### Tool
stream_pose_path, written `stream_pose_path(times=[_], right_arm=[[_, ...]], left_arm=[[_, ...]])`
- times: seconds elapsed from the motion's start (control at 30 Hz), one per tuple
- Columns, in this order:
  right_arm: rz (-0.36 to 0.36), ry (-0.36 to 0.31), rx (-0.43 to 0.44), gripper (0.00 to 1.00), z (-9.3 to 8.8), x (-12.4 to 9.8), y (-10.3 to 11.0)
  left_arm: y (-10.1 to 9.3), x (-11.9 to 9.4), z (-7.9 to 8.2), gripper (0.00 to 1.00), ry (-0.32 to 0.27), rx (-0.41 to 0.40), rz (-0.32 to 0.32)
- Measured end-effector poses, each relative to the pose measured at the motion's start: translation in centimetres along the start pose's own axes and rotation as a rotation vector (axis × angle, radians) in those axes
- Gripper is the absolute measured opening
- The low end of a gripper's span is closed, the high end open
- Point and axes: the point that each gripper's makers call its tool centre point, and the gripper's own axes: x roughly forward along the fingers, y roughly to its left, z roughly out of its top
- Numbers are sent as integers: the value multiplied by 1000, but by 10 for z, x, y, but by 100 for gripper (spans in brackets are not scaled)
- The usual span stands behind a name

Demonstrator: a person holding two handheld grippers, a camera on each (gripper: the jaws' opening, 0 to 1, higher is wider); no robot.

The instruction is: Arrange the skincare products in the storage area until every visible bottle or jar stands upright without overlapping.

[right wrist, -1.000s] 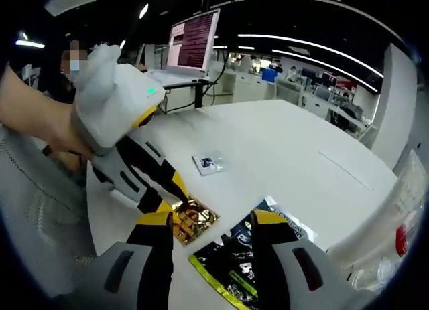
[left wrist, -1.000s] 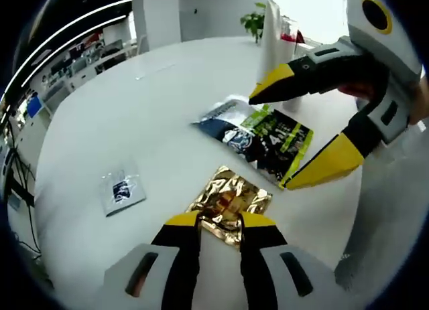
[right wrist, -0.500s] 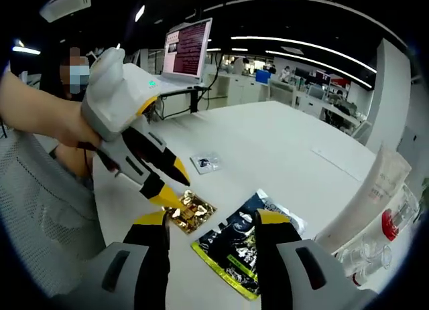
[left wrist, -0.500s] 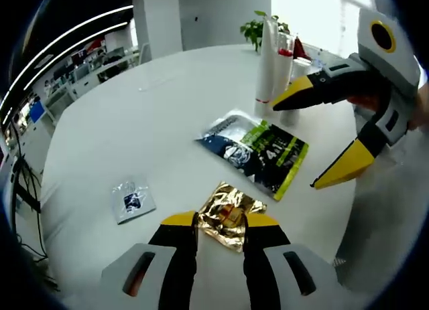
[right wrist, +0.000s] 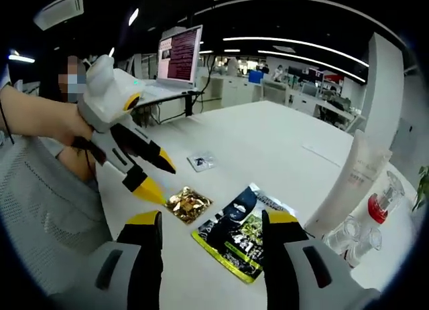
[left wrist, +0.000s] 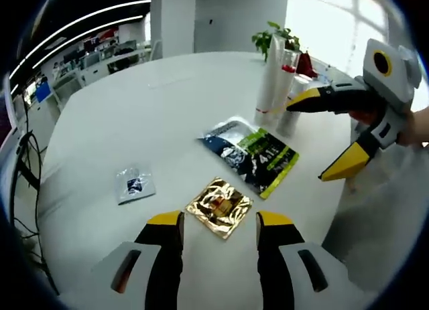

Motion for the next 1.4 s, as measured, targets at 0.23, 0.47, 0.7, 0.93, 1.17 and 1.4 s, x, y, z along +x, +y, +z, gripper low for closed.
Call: stream_pose_path(times=[0.23, 0.47, 0.7, 0.93, 1.17, 1.4], right_arm=[[24, -1, 27, 71, -4, -18, 3], [0, -2, 55, 71, -11, -38, -5], [-29, -9, 77, 75, -11, -53, -18], [-50, 6, 111, 80, -21, -66, -28], [-62, 15, 140, 89, -26, -78, -34], [-66, 14, 150, 95, -27, -87, -39]], left_arm=[[-2, -15, 0, 47, -31, -76, -16], [-1, -24, -5, 56, -42, -115, -14], [-5, -37, -4, 64, -68, -147, -21], [-8, -48, -6, 74, -82, -170, -20], [-11, -62, -9, 81, -90, -182, -19], [-13, -77, -11, 90, -113, -212, -22]])
